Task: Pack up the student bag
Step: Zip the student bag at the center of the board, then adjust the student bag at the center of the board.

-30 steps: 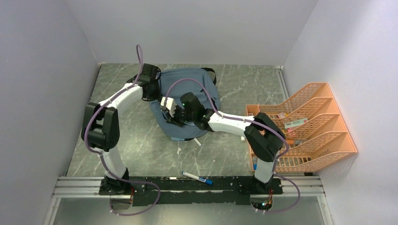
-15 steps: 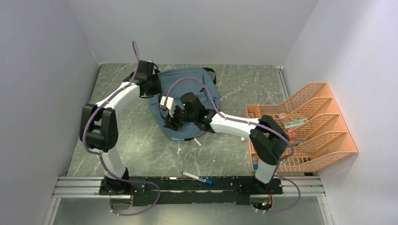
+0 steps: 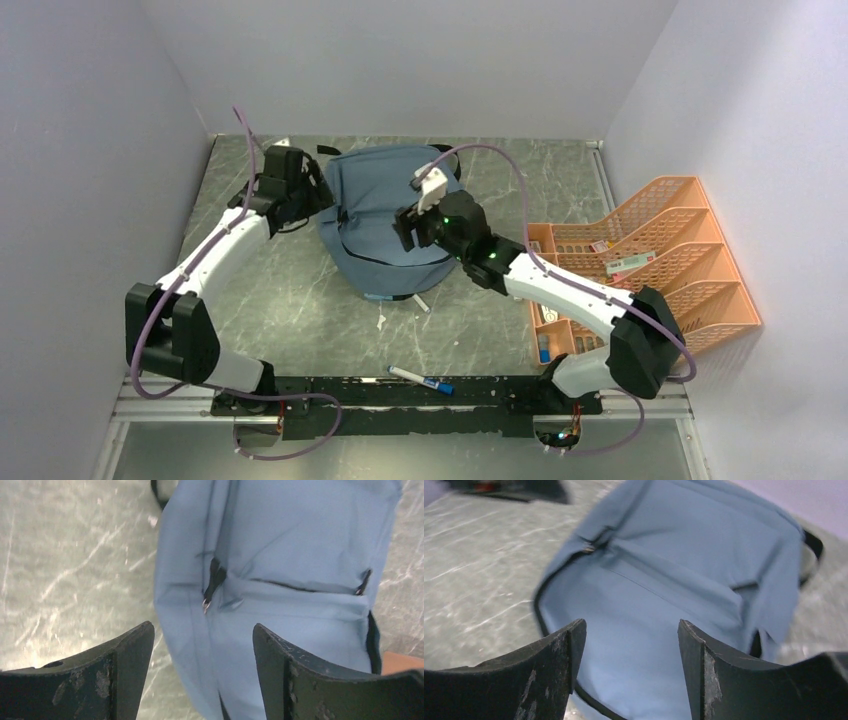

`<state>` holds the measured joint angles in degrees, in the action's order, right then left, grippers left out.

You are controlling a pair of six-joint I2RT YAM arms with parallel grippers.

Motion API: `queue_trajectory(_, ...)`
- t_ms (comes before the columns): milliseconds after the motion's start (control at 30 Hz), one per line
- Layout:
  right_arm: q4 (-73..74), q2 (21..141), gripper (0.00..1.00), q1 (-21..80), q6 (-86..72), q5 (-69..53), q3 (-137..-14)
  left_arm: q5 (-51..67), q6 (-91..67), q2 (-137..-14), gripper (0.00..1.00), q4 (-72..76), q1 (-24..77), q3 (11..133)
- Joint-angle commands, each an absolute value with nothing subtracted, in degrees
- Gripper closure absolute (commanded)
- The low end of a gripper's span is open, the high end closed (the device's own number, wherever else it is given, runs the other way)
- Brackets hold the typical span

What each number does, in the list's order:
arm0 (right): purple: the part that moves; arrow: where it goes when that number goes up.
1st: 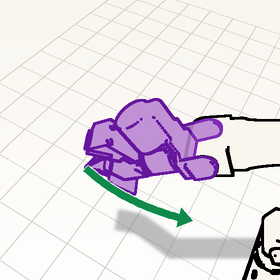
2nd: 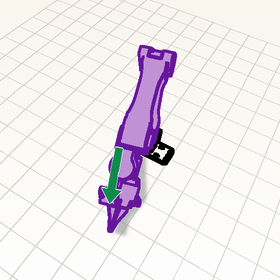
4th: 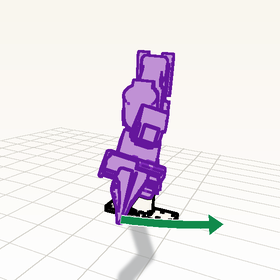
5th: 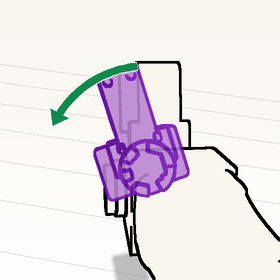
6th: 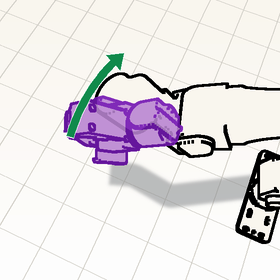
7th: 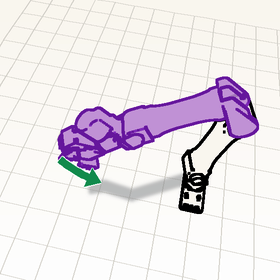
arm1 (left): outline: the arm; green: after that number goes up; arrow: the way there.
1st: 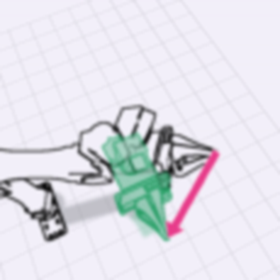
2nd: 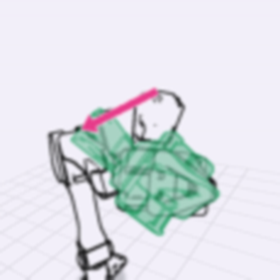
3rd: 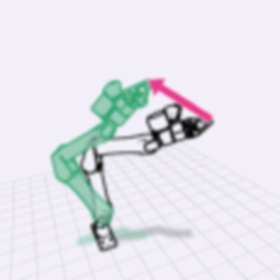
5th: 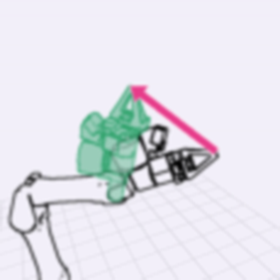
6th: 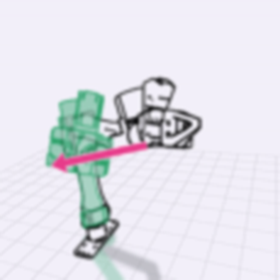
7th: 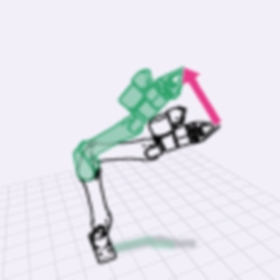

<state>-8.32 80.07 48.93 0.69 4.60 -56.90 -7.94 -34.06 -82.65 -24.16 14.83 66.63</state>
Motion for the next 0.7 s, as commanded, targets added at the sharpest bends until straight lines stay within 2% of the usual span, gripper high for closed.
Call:
queue_trajectory(0, -1.02, 77.89, 0.29, 42.68, -12.72, 15.09, -54.49, -5.99, -40.31, -80.51, 0.23, -27.90, 14.79, 62.30)
queue_trajectory(100, 2.74, 78.36, 0.29, 36.81, -18.25, 12.95, -53.75, -3.95, -41.99, -78.45, 0.21, -26.20, 16.80, 58.72)
queue_trajectory(133, 3.79, 78.77, 0.29, 35.70, -18.91, 13.11, -53.71, -4.11, -42.10, -78.01, 0.14, -25.91, 17.63, 57.94)
queue_trajectory(167, 4.85, 79.20, 0.29, 34.68, -19.10, 13.11, -53.81, -4.39, -42.17, -77.75, 0.13, -25.85, 18.42, 57.32)
queue_trajectory(300, 7.66, 82.29, 0.28, 31.18, -20.44, 9.92, -54.20, -3.79, -43.58, -77.81, 0.13, -25.15, 20.82, 54.98)
queue_trajectory(467, 7.30, 87.66, 0.27, 28.53, -20.70, 5.90, -56.67, -2.64, -45.42, -80.42, 0.16, -22.06, 23.96, 53.41)
queue_trajectory(667, 7.13, 95.10, 0.26, 27.60, -20.46, 5.64, -63.14, -0.55, -43.92, -86.73, 0.29, -21.37, 25.05, 56.96)
